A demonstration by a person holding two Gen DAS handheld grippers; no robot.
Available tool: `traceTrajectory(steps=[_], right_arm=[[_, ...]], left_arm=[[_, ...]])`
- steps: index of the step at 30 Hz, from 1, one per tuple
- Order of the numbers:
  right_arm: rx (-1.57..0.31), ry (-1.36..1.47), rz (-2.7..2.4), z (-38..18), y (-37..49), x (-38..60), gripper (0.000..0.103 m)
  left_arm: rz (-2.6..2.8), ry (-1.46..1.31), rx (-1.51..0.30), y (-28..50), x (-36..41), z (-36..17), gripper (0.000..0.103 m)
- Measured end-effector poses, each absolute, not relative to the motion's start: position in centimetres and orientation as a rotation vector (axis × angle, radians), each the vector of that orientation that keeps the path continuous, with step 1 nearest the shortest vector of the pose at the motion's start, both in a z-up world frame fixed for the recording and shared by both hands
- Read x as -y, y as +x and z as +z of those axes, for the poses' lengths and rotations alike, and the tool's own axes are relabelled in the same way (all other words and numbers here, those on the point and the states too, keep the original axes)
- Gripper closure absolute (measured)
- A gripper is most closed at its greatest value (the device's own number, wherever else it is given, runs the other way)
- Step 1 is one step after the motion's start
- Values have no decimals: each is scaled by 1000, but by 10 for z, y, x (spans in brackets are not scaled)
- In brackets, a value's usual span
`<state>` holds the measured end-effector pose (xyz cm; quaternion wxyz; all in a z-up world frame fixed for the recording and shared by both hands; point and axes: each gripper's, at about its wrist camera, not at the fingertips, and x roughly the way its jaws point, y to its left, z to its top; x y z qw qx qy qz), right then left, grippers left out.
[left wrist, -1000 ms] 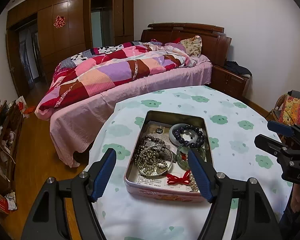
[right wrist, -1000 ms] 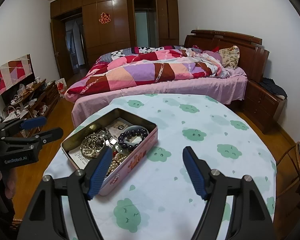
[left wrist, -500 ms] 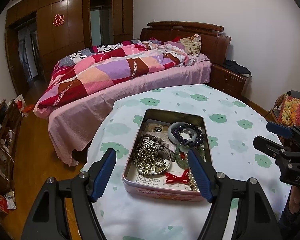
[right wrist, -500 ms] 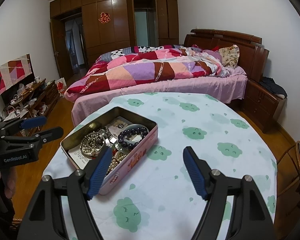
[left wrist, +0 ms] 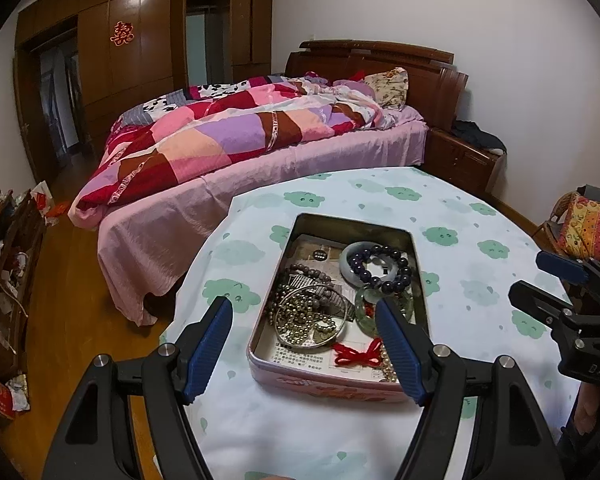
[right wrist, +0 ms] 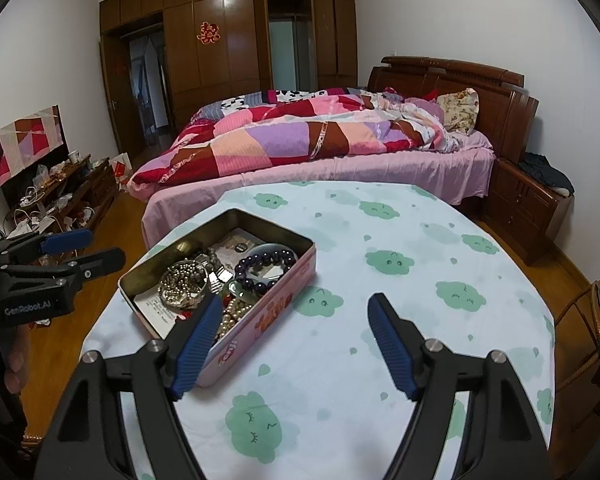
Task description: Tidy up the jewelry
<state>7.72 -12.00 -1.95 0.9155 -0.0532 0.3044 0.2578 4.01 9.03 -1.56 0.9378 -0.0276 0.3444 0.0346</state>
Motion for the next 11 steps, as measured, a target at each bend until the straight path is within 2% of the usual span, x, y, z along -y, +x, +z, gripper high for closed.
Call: traceTrajectory(steps=[11], right_arm=[[-631,-110,529,-23,77,121,25]], left_arm=[[96,-52,-684,39,-95,-16,29]])
